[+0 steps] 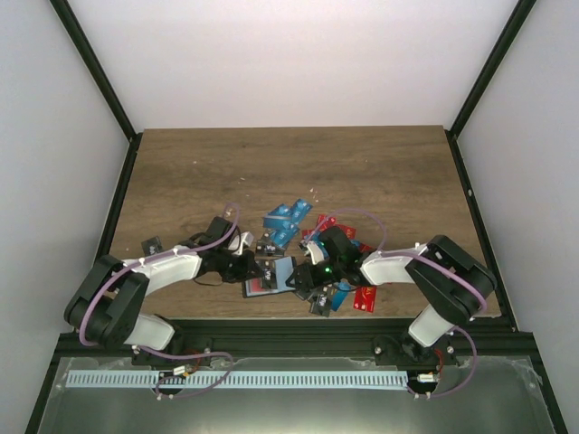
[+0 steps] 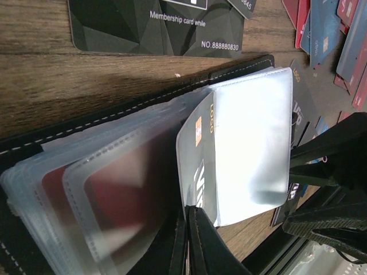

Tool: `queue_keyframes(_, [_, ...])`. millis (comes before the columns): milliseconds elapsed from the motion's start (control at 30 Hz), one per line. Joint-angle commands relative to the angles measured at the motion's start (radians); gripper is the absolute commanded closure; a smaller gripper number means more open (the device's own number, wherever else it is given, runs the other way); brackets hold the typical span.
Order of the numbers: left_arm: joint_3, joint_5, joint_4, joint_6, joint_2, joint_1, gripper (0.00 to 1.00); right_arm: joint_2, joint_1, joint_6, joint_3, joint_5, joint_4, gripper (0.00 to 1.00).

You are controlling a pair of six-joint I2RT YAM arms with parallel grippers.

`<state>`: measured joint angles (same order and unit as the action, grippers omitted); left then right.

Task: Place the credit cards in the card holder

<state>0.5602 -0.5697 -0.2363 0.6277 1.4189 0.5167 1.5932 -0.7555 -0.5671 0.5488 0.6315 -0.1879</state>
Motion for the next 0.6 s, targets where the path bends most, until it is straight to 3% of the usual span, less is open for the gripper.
queue_keyframes(0, [-0.027, 0.004, 0.047, -0.011, 0.02, 0.002, 0.96, 0.052, -0.001, -0.01, -0.004, -0.056, -0.008, 0.56])
queue_keyframes(567, [-0.091, -0.091, 0.212, 0.058, 0.023, 0.001, 0.96, -0.005, -0.001, 0.032, 0.022, -0.166, 0.153, 0.53])
